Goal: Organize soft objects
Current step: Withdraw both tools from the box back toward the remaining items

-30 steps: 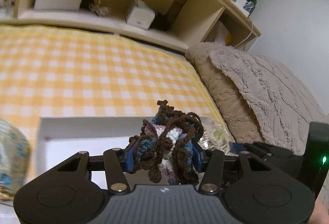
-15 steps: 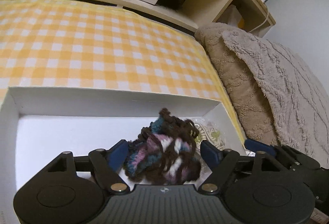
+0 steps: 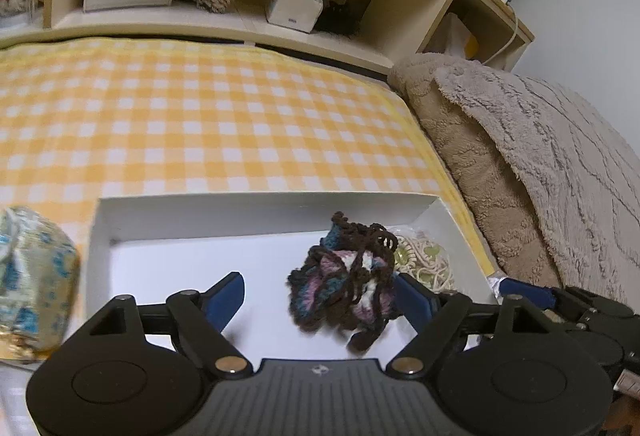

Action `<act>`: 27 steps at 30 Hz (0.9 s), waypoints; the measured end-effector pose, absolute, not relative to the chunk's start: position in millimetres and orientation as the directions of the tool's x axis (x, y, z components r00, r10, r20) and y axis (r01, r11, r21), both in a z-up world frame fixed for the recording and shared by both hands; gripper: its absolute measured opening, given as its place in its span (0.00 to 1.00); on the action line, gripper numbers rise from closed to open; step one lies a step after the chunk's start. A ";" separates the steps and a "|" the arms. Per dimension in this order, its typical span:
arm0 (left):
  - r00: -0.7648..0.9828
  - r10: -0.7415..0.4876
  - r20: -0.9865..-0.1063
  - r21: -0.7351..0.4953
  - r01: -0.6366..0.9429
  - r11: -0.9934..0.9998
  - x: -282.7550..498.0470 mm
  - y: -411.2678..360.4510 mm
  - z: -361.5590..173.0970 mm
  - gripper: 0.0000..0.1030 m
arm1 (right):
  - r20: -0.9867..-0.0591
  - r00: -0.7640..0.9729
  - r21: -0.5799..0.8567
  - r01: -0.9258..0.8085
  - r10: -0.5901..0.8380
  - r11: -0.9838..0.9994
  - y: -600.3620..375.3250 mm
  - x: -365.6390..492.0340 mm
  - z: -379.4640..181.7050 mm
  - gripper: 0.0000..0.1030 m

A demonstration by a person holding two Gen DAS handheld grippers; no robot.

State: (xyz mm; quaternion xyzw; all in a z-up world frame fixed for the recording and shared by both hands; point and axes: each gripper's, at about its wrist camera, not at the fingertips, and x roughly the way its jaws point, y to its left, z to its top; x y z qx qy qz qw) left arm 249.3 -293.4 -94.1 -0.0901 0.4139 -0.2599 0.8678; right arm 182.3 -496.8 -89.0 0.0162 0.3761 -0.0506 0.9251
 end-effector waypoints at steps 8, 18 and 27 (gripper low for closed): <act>0.565 -0.492 -0.663 -0.315 0.386 0.867 230.1 -271.8 -71.8 0.90 | -0.696 0.710 -0.010 0.138 -0.106 0.990 -485.6 165.7 -67.8 0.85; 0.604 -0.460 -0.651 -0.245 0.406 0.880 198.2 -249.2 -42.1 0.99 | -0.667 0.735 -0.027 0.140 -0.122 0.990 -471.3 132.8 -34.7 0.91; 0.641 -0.439 -0.629 -0.172 0.436 0.883 157.7 -234.2 -23.2 1.00 | -0.628 0.765 -0.028 0.166 -0.147 0.986 -464.0 86.3 -12.4 0.95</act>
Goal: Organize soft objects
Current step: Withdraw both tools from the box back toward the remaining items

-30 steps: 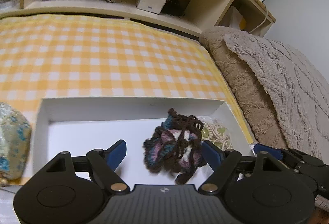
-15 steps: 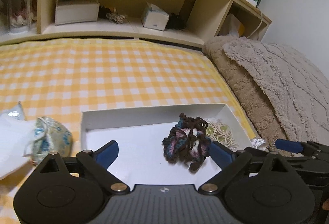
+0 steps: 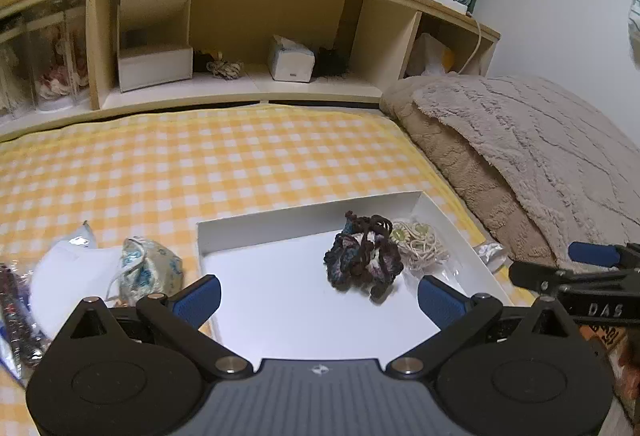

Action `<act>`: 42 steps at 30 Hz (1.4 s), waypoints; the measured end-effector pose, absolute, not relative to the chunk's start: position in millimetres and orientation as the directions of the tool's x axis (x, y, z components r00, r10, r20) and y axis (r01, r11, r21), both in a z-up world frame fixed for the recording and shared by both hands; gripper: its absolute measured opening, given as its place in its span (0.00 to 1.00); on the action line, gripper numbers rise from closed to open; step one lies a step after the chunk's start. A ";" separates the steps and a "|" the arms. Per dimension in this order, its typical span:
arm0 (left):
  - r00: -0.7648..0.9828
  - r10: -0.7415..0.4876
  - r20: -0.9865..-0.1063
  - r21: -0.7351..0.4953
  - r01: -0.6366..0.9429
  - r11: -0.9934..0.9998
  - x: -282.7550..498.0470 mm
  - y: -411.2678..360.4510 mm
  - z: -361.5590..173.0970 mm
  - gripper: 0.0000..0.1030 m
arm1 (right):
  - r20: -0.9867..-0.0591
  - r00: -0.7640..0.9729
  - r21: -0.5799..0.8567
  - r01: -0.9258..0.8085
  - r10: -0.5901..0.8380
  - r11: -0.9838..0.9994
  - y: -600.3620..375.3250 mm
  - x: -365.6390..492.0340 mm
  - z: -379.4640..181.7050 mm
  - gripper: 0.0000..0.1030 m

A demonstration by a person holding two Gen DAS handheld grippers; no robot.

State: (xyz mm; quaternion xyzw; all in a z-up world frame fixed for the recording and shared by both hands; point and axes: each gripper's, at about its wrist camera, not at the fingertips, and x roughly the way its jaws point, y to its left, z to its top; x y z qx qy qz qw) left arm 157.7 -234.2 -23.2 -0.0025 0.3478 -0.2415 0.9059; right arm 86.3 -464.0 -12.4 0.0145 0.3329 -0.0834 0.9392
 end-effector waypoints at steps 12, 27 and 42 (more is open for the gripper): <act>0.692 -0.407 -0.596 -0.106 0.435 0.894 115.0 -212.6 -5.6 1.00 | -0.596 0.793 0.023 0.174 -0.126 0.984 -451.6 42.9 9.2 1.00; 0.741 -0.368 -0.562 -0.101 0.380 0.919 95.7 -161.1 7.4 1.00 | -0.540 0.831 0.025 0.172 -0.131 0.985 -419.6 26.2 26.2 1.00; 0.814 -0.233 -0.532 -0.076 0.228 0.971 106.1 -50.2 19.4 1.00 | -0.495 0.869 0.099 0.079 -0.020 0.992 -347.6 50.3 17.8 1.00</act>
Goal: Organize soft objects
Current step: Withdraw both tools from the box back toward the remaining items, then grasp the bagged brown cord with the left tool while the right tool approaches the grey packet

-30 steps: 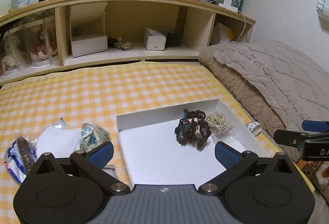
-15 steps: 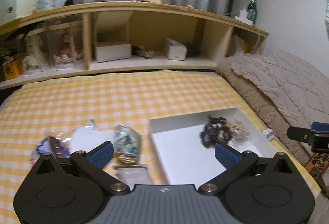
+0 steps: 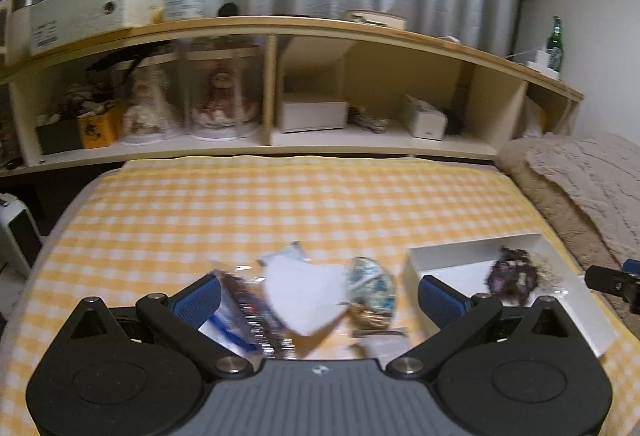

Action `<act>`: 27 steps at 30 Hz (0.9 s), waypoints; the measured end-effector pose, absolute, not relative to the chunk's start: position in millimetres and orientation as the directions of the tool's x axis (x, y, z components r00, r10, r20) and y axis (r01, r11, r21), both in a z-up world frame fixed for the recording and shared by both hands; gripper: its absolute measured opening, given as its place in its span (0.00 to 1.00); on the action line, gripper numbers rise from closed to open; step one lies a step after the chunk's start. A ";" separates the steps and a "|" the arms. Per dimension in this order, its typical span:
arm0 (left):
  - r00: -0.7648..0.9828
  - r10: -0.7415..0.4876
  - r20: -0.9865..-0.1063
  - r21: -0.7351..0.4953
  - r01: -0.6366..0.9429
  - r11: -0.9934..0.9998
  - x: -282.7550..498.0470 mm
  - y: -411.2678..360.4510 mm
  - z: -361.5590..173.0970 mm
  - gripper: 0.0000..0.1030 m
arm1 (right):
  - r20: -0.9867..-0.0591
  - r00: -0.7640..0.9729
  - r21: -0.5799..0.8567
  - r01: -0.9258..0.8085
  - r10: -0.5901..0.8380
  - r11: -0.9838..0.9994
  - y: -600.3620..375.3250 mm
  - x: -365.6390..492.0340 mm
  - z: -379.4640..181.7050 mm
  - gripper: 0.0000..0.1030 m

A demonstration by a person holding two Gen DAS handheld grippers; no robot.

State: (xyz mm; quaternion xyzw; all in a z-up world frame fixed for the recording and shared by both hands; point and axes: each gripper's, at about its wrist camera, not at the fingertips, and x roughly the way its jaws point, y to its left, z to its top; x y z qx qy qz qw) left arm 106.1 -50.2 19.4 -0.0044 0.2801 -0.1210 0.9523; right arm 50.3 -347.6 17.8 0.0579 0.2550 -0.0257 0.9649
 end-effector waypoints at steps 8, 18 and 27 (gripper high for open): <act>0.827 -0.180 -0.533 -0.059 0.176 0.983 117.2 -6.6 2.5 1.00 | -0.484 0.873 0.098 0.128 -0.065 0.987 -301.2 67.8 4.3 1.00; 0.736 -0.246 -0.630 -0.210 0.144 0.967 149.7 17.4 -47.4 0.59 | -0.481 0.869 0.054 -0.108 0.121 0.993 -265.7 86.6 -24.2 0.99; 0.704 -0.270 -0.657 -0.303 0.082 0.950 177.8 16.3 -78.3 0.56 | -0.641 0.728 0.145 -0.197 0.243 0.970 -251.4 109.4 -63.3 0.58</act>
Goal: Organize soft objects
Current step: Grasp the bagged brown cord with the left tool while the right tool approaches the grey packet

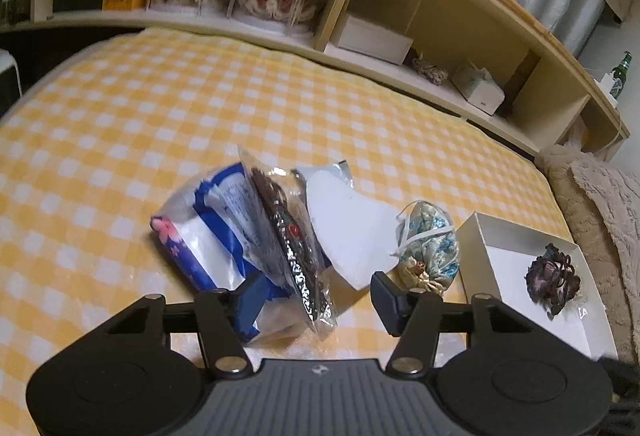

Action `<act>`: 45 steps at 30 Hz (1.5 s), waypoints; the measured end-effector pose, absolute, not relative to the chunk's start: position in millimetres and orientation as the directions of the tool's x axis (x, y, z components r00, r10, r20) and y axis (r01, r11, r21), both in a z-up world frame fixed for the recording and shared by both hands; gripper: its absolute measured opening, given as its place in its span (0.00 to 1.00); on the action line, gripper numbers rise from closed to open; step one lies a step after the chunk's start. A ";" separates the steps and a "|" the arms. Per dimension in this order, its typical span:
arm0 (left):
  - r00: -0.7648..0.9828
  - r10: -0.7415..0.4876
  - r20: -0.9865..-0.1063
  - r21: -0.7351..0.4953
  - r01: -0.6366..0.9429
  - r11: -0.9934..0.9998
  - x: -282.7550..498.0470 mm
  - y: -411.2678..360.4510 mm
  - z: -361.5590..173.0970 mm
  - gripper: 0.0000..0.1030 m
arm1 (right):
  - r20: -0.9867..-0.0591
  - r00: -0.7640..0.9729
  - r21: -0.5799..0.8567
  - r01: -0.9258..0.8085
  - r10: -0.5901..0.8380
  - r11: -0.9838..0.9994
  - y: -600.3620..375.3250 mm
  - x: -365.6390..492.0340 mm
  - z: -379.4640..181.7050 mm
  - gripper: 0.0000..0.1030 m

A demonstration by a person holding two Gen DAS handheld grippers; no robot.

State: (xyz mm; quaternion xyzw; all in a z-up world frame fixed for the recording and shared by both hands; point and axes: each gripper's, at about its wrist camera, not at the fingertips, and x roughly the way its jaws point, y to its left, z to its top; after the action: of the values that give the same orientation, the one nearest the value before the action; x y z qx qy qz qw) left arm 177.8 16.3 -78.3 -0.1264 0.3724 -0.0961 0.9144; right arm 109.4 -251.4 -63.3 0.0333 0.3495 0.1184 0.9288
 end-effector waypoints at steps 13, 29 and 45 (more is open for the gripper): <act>0.647 -0.269 -0.714 -0.300 0.064 0.952 189.4 12.6 -104.6 0.10 | -0.743 0.585 0.143 -0.338 0.327 0.930 -223.8 112.2 -89.3 0.48; 0.538 -0.244 -0.807 -0.253 0.058 0.966 132.5 24.0 -104.1 0.06 | -0.738 0.582 0.171 -0.329 0.342 0.929 -230.5 108.5 -100.4 0.48; 0.441 -0.125 -0.889 -0.127 0.025 0.992 99.9 14.4 -117.9 0.73 | -0.699 0.611 0.208 -0.323 0.371 0.923 -235.3 112.7 -95.7 0.48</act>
State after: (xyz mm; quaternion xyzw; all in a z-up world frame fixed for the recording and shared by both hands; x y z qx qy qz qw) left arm 99.9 14.4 -117.9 -0.0474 0.5269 -0.0445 0.8474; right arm 112.7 -235.3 -95.7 0.0306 0.3962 0.1934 0.8971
